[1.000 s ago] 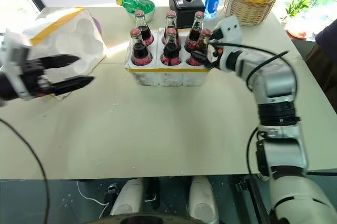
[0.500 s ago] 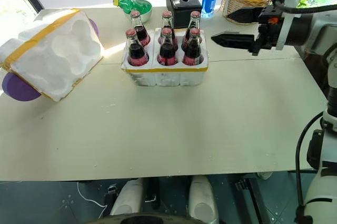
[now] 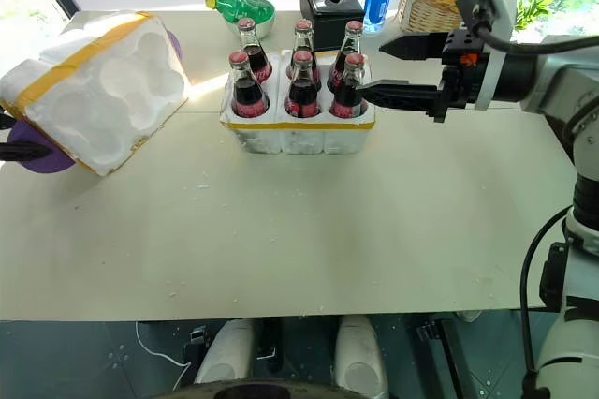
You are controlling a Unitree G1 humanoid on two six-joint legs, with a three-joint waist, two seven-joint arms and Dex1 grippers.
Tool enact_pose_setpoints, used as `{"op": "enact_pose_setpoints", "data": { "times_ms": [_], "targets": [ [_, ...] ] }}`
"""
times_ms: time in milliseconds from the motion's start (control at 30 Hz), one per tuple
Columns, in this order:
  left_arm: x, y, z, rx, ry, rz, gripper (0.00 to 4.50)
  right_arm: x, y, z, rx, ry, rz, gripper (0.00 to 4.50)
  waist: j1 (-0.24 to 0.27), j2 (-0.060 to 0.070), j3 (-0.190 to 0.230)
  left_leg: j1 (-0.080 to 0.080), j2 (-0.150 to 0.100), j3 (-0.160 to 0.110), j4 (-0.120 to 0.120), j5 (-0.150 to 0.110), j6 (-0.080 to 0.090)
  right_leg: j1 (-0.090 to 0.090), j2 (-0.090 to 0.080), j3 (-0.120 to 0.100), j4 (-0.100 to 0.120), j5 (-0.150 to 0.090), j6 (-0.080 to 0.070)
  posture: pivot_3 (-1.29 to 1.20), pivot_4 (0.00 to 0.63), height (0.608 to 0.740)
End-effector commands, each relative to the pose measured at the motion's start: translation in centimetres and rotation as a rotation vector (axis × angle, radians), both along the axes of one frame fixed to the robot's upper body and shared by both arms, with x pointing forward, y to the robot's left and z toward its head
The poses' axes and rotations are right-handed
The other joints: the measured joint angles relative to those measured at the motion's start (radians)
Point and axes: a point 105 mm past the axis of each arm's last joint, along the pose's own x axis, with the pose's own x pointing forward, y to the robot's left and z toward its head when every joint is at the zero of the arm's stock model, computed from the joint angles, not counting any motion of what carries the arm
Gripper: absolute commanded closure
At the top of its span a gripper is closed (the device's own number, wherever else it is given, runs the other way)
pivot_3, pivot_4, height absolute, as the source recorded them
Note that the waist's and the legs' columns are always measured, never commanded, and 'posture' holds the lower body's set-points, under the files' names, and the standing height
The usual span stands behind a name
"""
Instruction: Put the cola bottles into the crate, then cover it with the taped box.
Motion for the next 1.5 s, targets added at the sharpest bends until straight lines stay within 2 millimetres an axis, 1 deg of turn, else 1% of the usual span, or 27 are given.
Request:
{"op": "enact_pose_setpoints", "data": {
  "times_ms": [33, 100, 200, 267, 367, 400, 467, 500, 567, 633, 667, 700, 767, 833, 867, 967, 1033, 1067, 1100, 1133, 1167, 1233, 1333, 1433, 1467, 1500],
  "targets": [
    [0.0, 0.8, -0.1, 0.059, -0.007, 0.027, 0.25, -1.1, -0.4, 1.7, 0.017, -0.076, -0.033, 0.00, -0.001, 0.000, 0.000, 0.000, 0.001, -0.001, 0.000, 0.000, 0.000, 0.000, 0.000, 0.000, 0.000, 0.000, 0.000, 0.00, 0.150, 0.740],
    [-0.1, 0.4, -0.5, 0.063, 0.015, -0.013, 0.86, -1.2, -0.6, 1.8, 0.020, -0.076, -0.046, 0.00, 0.000, 0.000, 0.000, 0.001, 0.001, -0.001, 0.000, 0.000, 0.000, 0.000, 0.000, 0.000, 0.000, 0.000, 0.000, 0.00, 0.150, 0.740],
    [0.6, 0.2, 0.2, 0.047, -0.031, 0.007, 2.44, -1.2, -0.9, 1.6, 0.020, -0.072, -0.065, 0.00, 0.003, -0.001, 0.000, 0.000, 0.001, -0.003, 0.001, 0.000, 0.000, 0.000, 0.000, 0.000, 0.000, 0.000, 0.000, 0.00, 0.150, 0.740],
    [1.0, 0.3, 0.6, 0.073, -0.066, 0.021, 3.48, -1.3, -1.0, 1.5, 0.015, -0.072, -0.075, 0.00, 0.004, -0.001, 0.000, 0.000, 0.001, -0.004, 0.001, 0.000, 0.001, 0.000, -0.001, 0.000, 0.000, 0.000, 0.000, 0.00, 0.150, 0.740],
    [1.9, 0.1, 1.9, 0.108, -0.150, 0.020, 3.48, -1.2, -1.4, 1.2, 0.005, -0.066, -0.095, 0.00, 0.004, -0.002, 0.000, 0.000, 0.001, -0.004, 0.001, -0.001, 0.001, 0.000, -0.001, 0.000, 0.000, 0.000, 0.000, 0.00, 0.150, 0.740],
    [2.3, -0.1, 2.6, 0.118, -0.192, 0.016, 3.48, -1.2, -1.7, 1.1, 0.004, -0.057, -0.105, 0.00, 0.004, -0.002, 0.000, 0.000, 0.001, -0.004, 0.001, -0.001, 0.001, 0.000, -0.001, 0.000, 0.000, 0.000, 0.000, 0.00, 0.150, 0.740],
    [3.3, -0.7, 4.4, 0.144, -0.291, 0.009, 3.48, -1.3, -2.2, 0.8, -0.001, -0.040, -0.118, 0.00, 0.004, -0.002, 0.000, 0.000, 0.001, -0.004, 0.001, -0.001, 0.001, 0.000, -0.001, 0.000, 0.000, 0.000, 0.000, 0.00, 0.150, 0.740],
    [4.0, -1.3, 5.7, 0.153, -0.363, 0.004, 3.48, -1.3, -2.7, 0.6, -0.009, -0.035, -0.134, 0.00, 0.007, -0.003, 0.001, 0.000, 0.001, -0.004, 0.001, -0.001, 0.001, 0.000, -0.001, 0.000, 0.000, 0.000, 0.000, 0.00, 0.150, 0.740],
    [5.7, -3.7, 10.1, 0.208, -0.602, -0.049, 3.48, -1.2, -4.1, -0.1, -0.029, -0.022, -0.205, 0.00, 0.013, -0.004, 0.001, -0.001, 0.000, -0.005, 0.001, -0.001, 0.001, 0.000, -0.001, 0.000, 0.000, 0.000, 0.000, 0.00, 0.150, 0.740],
    [6.6, -5.9, 13.5, 0.261, -0.791, -0.097, 3.48, -1.3, -5.0, -0.6, -0.022, -0.003, -0.241, 0.00, 0.021, -0.006, 0.001, -0.002, 0.000, -0.005, 0.002, -0.001, 0.001, 0.000, -0.001, -0.001, 0.000, 0.001, 0.001, 0.00, 0.150, 0.740],
    [6.9, -7.0, 14.8, 0.289, -0.870, -0.124, 3.48, -1.5, -5.3, -0.8, -0.012, 0.009, -0.248, 0.00, 0.023, -0.006, 0.001, -0.002, 0.000, -0.005, 0.003, -0.001, 0.001, 0.000, -0.001, 0.000, 0.000, 0.001, 0.002, 0.00, 0.150, 0.740],
    [7.0, -8.1, 16.0, 0.316, -0.942, -0.152, 3.48, -1.6, -5.5, -1.0, -0.004, 0.018, -0.257, 0.00, 0.024, -0.006, 0.001, -0.002, 0.000, -0.005, 0.003, -0.001, 0.002, 0.000, -0.002, 0.000, 0.000, 0.002, 0.002, 0.00, 0.150, 0.740],
    [7.3, -11.2, 18.1, 0.358, -1.083, -0.231, 3.48, -1.7, -6.1, -1.6, 0.021, 0.037, -0.288, 0.00, 0.027, -0.006, 0.001, -0.002, 0.000, -0.004, 0.003, -0.001, 0.002, 0.001, -0.002, 0.000, -0.001, 0.002, 0.003, 0.00, 0.150, 0.740],
    [7.5, -13.9, 18.7, 0.450, -1.172, -0.325, 3.48, -1.7, -6.4, -2.0, 0.040, 0.045, -0.315, 0.00, 0.026, -0.006, 0.001, -0.002, -0.001, -0.004, 0.003, -0.001, 0.002, 0.001, -0.002, 0.000, 0.000, 0.002, 0.003, 0.00, 0.150, 0.740],
    [7.6, -14.8, 18.6, 0.496, -1.194, -0.362, 3.48, -1.7, -6.5, -2.1, 0.048, 0.048, -0.321, 0.00, 0.026, -0.006, 0.001, -0.002, -0.001, -0.004, 0.003, -0.001, 0.002, 0.001, -0.002, 0.000, 0.000, 0.002, 0.003, 0.00, 0.150, 0.740],
    [8.7, -18.6, 17.6, 0.621, -1.248, -0.473, 3.48, -1.8, -6.4, -2.5, 0.070, 0.053, -0.332, 0.00, 0.026, -0.006, 0.001, 0.000, -0.002, -0.003, 0.004, -0.001, 0.002, 0.002, -0.001, 0.000, 0.000, 0.002, 0.003, 0.00, 0.150, 0.740],
    [9.3, -20.6, 16.8, 0.667, -1.277, -0.530, 3.48, -1.8, -6.4, -2.8, 0.074, 0.057, -0.345, 0.00, 0.026, -0.006, 0.001, 0.000, -0.002, -0.002, 0.004, -0.001, 0.002, 0.002, -0.001, 0.000, 0.000, 0.002, 0.003, 0.00, 0.150, 0.740],
    [9.6, -21.9, 16.0, 0.718, -1.288, -0.581, 3.48, -1.8, -6.5, -2.9, 0.082, 0.062, -0.357, 0.00, 0.026, -0.006, 0.001, 0.000, -0.002, -0.002, 0.004, -0.001, 0.002, 0.002, -0.001, 0.000, 0.000, 0.002, 0.003, 0.00, 0.150, 0.740],
    [9.7, -22.6, 15.3, 0.753, -1.296, -0.616, 3.48, -1.8, -6.5, -3.0, 0.088, 0.065, -0.366, 0.00, 0.026, -0.006, 0.001, 0.000, -0.002, -0.002, 0.004, -0.001, 0.002, 0.002, -0.001, 0.000, 0.000, 0.002, 0.003, 0.00, 0.150, 0.740],
    [9.9, -23.1, 14.7, 0.781, -1.299, -0.646, 3.48, -1.8, -6.5, -3.0, 0.093, 0.067, -0.372, 0.00, 0.025, -0.006, 0.001, 0.000, -0.002, -0.003, 0.004, -0.001, 0.002, 0.002, -0.001, 0.000, 0.000, 0.002, 0.003, 0.00, 0.150, 0.740],
    [10.0, -23.7, 13.7, 0.818, -1.295, -0.694, 3.48, -1.9, -6.5, -3.1, 0.099, 0.068, -0.378, 0.00, 0.025, -0.006, 0.001, 0.000, -0.002, -0.003, 0.003, -0.001, 0.002, 0.002, -0.001, 0.000, 0.000, 0.002, 0.003, 0.00, 0.150, 0.740],
    [10.2, -24.4, 12.4, 0.846, -1.297, -0.737, 3.48, -2.0, -6.5, -3.3, 0.105, 0.069, -0.387, 0.00, 0.025, -0.006, 0.001, -0.001, -0.002, -0.003, 0.003, -0.001, 0.002, 0.001, -0.001, 0.000, -0.001, 0.002, 0.003, 0.00, 0.150, 0.740],
    [10.6, -24.1, 10.3, 0.941, -1.254, -0.782, 3.48, -2.0, -6.5, -3.5, 0.116, 0.070, -0.405, 0.00, 0.025, -0.006, 0.001, -0.001, -0.001, -0.003, 0.003, -0.001, 0.002, 0.001, -0.001, 0.000, -0.001, 0.002, 0.003, 0.00, 0.150, 0.740],
    [11.0, -23.2, 7.9, 1.046, -1.188, -0.825, 2.50, -2.0, -6.6, -3.4, 0.133, 0.070, -0.420, 0.00, 0.025, -0.006, 0.001, 0.000, -0.001, -0.004, 0.003, -0.001, 0.002, 0.001, -0.001, 0.000, -0.001, 0.002, 0.003, 0.00, 0.150, 0.740],
    [11.0, -22.9, 7.3, 1.063, -1.174, -0.839, 2.06, -2.0, -6.7, -3.3, 0.138, 0.071, -0.426, 0.00, 0.025, -0.006, 0.001, 0.000, -0.001, -0.004, 0.003, -0.001, 0.002, 0.002, -0.001, 0.000, -0.001, 0.002, 0.003, 0.00, 0.150, 0.740],
    [10.9, -22.5, 6.8, 1.077, -1.158, -0.848, 1.50, -1.9, -6.8, -3.3, 0.140, 0.072, -0.430, 0.00, 0.025, -0.006, 0.001, 0.000, -0.001, -0.004, 0.003, -0.001, 0.002, 0.001, -0.001, 0.000, -0.001, 0.002, 0.003, 0.00, 0.150, 0.740]
  ]
}}
